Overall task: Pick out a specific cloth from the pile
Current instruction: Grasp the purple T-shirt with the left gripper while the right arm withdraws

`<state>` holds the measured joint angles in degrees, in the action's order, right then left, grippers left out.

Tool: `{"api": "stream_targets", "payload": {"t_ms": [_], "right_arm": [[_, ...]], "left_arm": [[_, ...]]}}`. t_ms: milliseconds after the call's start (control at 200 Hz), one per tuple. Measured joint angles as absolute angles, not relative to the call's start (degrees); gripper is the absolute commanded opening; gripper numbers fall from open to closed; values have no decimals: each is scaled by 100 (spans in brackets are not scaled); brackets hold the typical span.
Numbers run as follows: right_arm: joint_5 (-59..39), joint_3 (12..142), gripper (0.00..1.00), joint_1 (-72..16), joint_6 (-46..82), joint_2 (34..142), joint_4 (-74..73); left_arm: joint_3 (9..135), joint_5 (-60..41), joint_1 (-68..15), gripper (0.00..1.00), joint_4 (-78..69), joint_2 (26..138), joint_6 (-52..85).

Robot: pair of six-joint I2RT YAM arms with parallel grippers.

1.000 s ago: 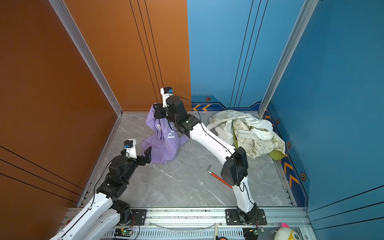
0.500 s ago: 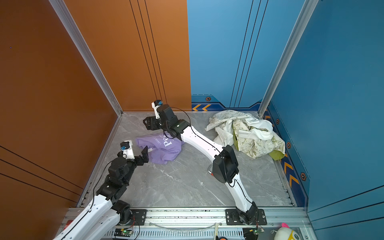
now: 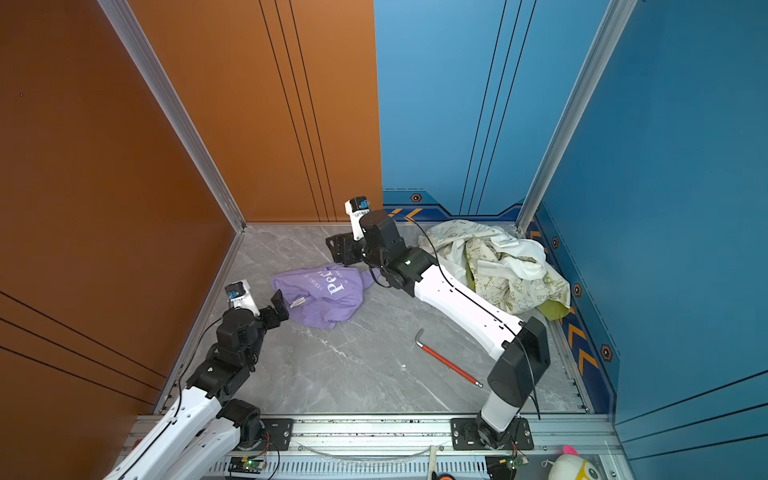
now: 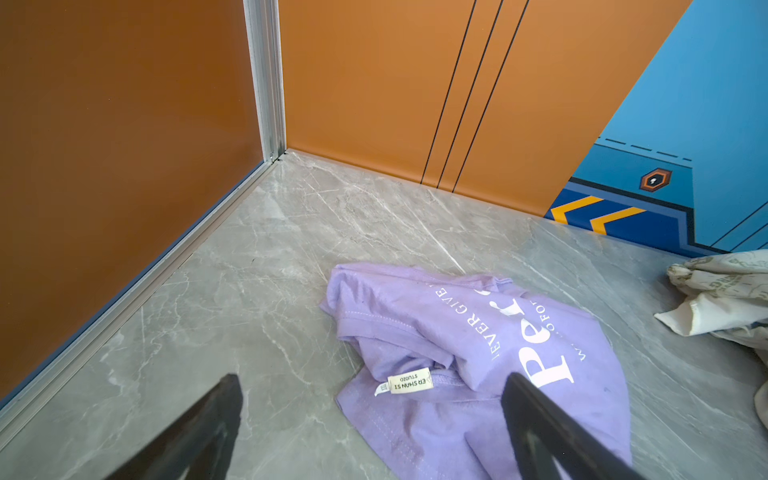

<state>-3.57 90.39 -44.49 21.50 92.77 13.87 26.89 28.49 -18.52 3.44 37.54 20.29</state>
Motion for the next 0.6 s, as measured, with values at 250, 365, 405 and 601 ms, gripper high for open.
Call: {"api": "stream_targets", "payload": {"t_ms": [250,365,405,601], "right_arm": [[75,6827,79,-4340,2003,7522,1133],[263,6062,86,-4261,1975,6632,1074],[353,5789,88,-4235,1988,6287,1061],[784,4517,91,-4154,2095,4683,1048]], "left_arm": [[3271,1538,-972,98,1028,4831,3232],[3398,631,-648,98,1100,5677,3811],[3435,311,-580,98,1090,5948,4021],[3557,-886,-523,98,541,6936,4923]]}}
